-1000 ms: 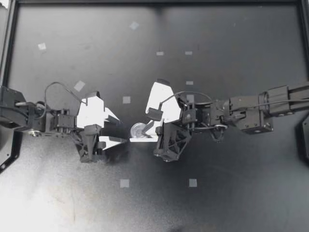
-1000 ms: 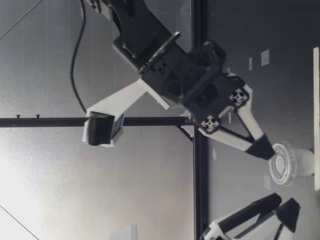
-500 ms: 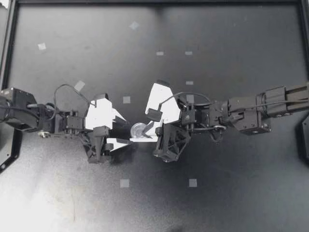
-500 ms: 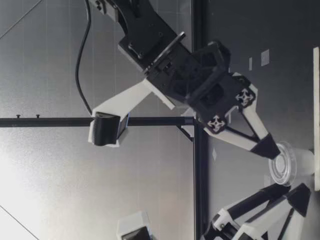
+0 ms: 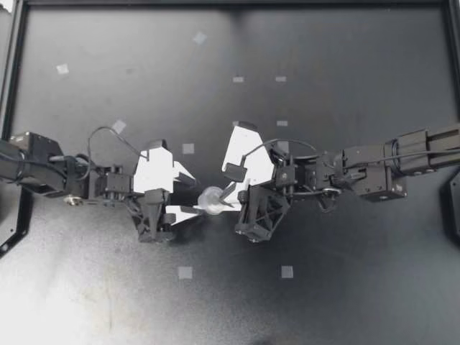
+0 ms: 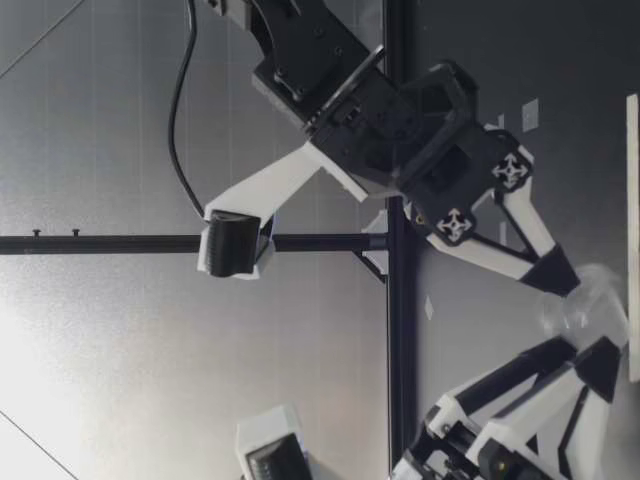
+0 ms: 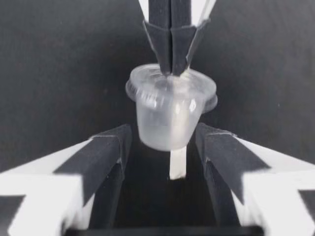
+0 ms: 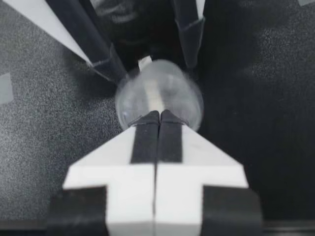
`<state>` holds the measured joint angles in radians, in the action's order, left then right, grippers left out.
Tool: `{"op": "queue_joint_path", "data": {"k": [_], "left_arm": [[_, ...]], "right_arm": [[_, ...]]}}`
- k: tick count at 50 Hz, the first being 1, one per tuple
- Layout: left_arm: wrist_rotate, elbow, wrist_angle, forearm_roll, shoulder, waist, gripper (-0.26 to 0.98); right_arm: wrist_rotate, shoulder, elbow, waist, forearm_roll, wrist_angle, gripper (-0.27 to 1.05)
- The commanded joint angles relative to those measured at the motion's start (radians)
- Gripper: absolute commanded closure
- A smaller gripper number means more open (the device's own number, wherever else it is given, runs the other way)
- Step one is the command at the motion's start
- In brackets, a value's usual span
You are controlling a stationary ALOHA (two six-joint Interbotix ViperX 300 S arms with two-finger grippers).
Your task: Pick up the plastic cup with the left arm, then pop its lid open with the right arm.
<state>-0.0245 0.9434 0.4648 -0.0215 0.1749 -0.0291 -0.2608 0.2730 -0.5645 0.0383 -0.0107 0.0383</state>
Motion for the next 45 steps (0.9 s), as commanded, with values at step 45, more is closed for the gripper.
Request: {"op": "queue_joint_path", "data": {"k": [45], "left_arm": [[-0.009, -0.066, -0.110, 0.002, -0.006, 0.000, 0.38]], "right_arm": [[-0.014, -0.041, -0.017, -0.005, 0.002, 0.051, 0.89]]}}
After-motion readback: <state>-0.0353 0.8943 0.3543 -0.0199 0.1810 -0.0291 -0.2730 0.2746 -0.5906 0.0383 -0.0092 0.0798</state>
